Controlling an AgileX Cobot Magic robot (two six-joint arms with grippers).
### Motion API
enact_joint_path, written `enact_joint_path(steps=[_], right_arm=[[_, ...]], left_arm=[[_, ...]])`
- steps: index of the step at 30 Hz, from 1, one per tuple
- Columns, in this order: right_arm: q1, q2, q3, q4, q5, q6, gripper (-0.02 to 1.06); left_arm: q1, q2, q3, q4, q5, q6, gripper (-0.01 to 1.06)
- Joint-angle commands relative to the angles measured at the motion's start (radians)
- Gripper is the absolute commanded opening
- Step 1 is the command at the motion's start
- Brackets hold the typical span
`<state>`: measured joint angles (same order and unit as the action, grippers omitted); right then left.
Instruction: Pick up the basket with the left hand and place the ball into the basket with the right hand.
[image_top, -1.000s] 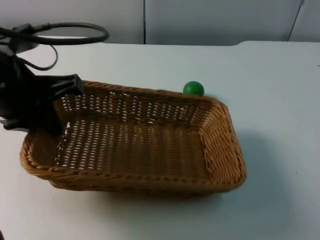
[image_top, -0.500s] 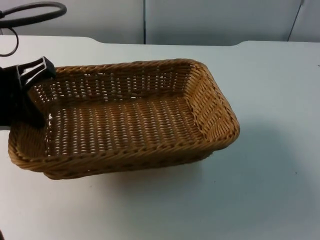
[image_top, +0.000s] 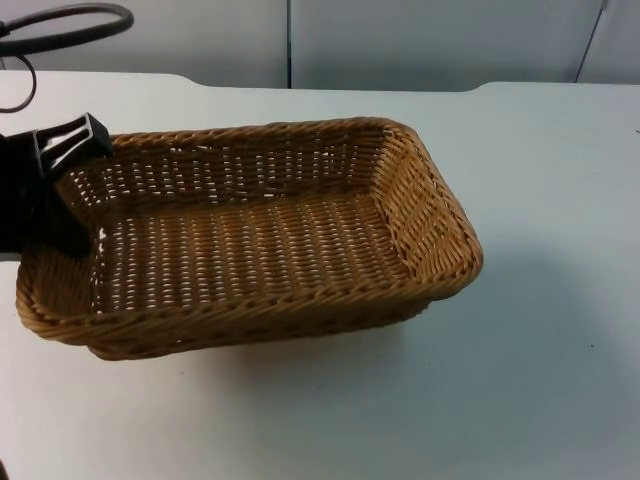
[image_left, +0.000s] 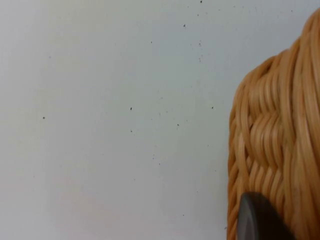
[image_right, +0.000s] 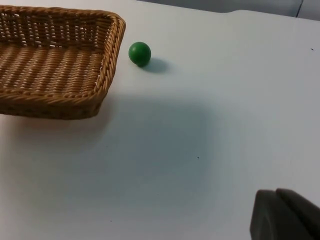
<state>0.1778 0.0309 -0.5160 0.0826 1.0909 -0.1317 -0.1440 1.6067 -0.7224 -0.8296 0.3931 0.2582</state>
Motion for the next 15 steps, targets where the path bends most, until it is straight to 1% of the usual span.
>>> enact_joint_path(steps=[1, 13, 14, 15], right_arm=[[-0.006, -0.006, 0.005, 0.002, -0.009, 0.001, 0.0], [-0.006, -0.006, 0.005, 0.0, -0.009, 0.001, 0.0], [-0.006, -0.006, 0.005, -0.009, -0.009, 0.015, 0.0], [-0.006, -0.004, 0.005, -0.038, -0.014, 0.057, 0.0]], left_arm=[[0.001, -0.014, 0.002, -0.027, 0.009, -0.004, 0.0], [0.001, -0.014, 0.002, -0.025, 0.009, -0.004, 0.0], [0.001, -0.014, 0.002, -0.025, 0.009, -0.004, 0.0], [0.001, -0.014, 0.002, -0.025, 0.009, -0.004, 0.0]])
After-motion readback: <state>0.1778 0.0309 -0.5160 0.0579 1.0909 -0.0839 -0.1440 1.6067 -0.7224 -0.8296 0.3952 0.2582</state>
